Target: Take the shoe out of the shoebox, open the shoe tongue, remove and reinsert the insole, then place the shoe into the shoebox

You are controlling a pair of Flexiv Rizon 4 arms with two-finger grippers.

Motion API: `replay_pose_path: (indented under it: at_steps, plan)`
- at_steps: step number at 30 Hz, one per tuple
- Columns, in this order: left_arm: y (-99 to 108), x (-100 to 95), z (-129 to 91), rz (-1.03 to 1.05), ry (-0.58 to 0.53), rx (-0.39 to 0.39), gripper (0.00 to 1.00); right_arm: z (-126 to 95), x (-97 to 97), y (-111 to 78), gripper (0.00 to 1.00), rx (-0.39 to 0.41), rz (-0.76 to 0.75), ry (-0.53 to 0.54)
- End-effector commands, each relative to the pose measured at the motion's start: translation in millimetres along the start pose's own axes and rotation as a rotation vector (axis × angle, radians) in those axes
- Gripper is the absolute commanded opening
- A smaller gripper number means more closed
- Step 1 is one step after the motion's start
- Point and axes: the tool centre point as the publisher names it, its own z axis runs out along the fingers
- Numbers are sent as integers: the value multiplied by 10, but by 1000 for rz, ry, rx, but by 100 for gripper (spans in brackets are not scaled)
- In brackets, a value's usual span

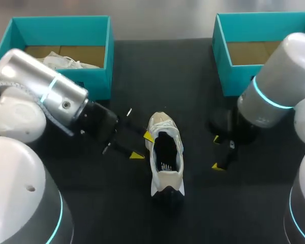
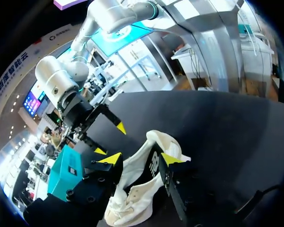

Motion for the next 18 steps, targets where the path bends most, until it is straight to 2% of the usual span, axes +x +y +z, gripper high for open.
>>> replay_pose_path:
  at_steps: [1,5,13,16,18]
  plan:
    - [-64,-31,-242,18,150,-23,52,-267,63,-234,100,1,-25,-4]
    - [-92,-4,-307,60,228,-38,50,-366,80,-316,100,-8,-72,19]
    - [-276,17,-511,102,386,-26,50,-366,80,-316,100,-8,-72,19]
    - [-292,-1,-600,130,422,-58,51,-366,80,-316,100,-8,-72,19]
    - [-295,-13,-651,141,454,-69,47,-366,80,-316,100,-8,-72,19]
